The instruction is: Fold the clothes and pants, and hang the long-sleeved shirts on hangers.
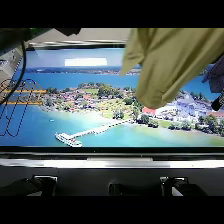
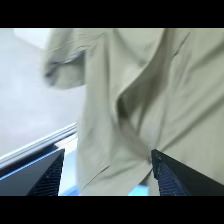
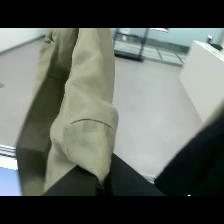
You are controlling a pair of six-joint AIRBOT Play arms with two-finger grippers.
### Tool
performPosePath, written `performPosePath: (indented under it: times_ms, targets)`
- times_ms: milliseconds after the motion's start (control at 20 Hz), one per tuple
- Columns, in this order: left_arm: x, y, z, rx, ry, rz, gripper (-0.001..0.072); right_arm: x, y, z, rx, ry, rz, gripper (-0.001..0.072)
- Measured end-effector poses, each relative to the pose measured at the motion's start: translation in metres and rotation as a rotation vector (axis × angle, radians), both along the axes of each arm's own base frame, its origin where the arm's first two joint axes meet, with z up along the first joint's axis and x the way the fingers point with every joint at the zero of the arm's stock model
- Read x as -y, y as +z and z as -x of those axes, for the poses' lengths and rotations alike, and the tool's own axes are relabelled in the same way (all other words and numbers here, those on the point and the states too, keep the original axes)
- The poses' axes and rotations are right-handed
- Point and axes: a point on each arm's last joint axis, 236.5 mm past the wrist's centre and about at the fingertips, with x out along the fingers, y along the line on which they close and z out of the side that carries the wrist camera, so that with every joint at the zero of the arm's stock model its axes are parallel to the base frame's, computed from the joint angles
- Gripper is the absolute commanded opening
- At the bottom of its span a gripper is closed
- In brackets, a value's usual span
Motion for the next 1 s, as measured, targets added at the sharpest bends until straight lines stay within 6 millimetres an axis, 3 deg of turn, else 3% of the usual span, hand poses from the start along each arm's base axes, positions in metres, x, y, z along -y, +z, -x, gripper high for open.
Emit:
performPosePath:
  times_ms: [150,350,850,1000]
  targets:
    - [0.003,-0.016,-0.005,-0.034,-0.003,-0.035,0.0612,0.024,0.007,0.037,-0.015,-0.085,-0.049,0.0021]
    - [0.007,-0.029,-0.012,-0.058,-0.003,-0.056,0.0612,0.072,0.014,0.094,-0.016,-0.273,-0.077,0.0021]
    - [0.014,-0.049,-0.024,-0.093,-0.004,-0.079,0.0612,0.172,-0.013,0.218,-0.104,-0.712,-0.172,0.0020]
    - [0.015,-0.052,-0.028,-0.092,-0.001,-0.076,0.0612,0.194,-0.013,0.241,-0.092,-0.828,-0.176,0.0021]
